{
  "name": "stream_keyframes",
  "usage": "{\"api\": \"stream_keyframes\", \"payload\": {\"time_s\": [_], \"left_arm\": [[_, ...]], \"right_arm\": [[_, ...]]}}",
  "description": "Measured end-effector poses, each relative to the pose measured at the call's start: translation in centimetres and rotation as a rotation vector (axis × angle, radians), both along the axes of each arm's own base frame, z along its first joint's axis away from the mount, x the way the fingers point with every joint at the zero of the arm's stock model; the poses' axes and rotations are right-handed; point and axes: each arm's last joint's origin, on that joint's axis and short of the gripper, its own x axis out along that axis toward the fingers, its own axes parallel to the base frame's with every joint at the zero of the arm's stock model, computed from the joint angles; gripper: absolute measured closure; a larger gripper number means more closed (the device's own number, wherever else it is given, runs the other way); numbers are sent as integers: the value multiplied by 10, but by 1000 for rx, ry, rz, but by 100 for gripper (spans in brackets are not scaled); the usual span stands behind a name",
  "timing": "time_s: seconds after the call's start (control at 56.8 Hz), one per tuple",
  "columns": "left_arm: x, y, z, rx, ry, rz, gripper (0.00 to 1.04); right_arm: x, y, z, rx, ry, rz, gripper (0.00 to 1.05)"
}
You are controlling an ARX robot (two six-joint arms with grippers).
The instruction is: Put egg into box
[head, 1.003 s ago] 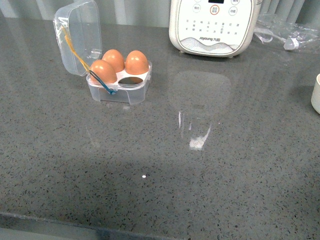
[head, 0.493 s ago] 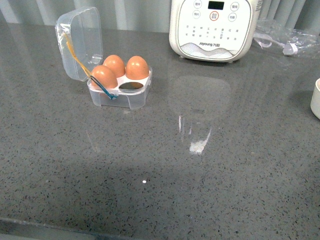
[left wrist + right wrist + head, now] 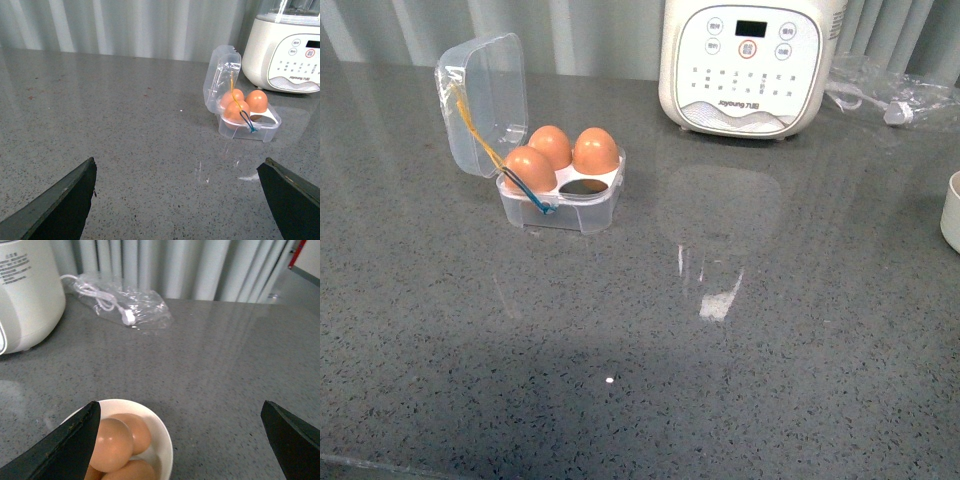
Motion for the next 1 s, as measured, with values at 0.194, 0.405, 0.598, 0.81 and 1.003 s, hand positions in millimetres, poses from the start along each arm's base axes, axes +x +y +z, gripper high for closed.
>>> {"api": "stream_keyframes", "payload": {"time_s": [0.194,0.405,0.598,0.81,1.003], "left_arm": [[0,0,0,0,0,0,7],[0,0,0,0,0,0,7],[0,0,0,0,0,0,7],[0,0,0,0,0,0,7],[0,0,0,0,0,0,7]], "right_arm": [[21,-1,0,-11,63,89,7],[35,-6,-5,54,108,198,7],[44,-7,-21,118,150,253,7],[49,-8,-31,146,158,272,7],[49,-8,-42,173,175,283,7]]}}
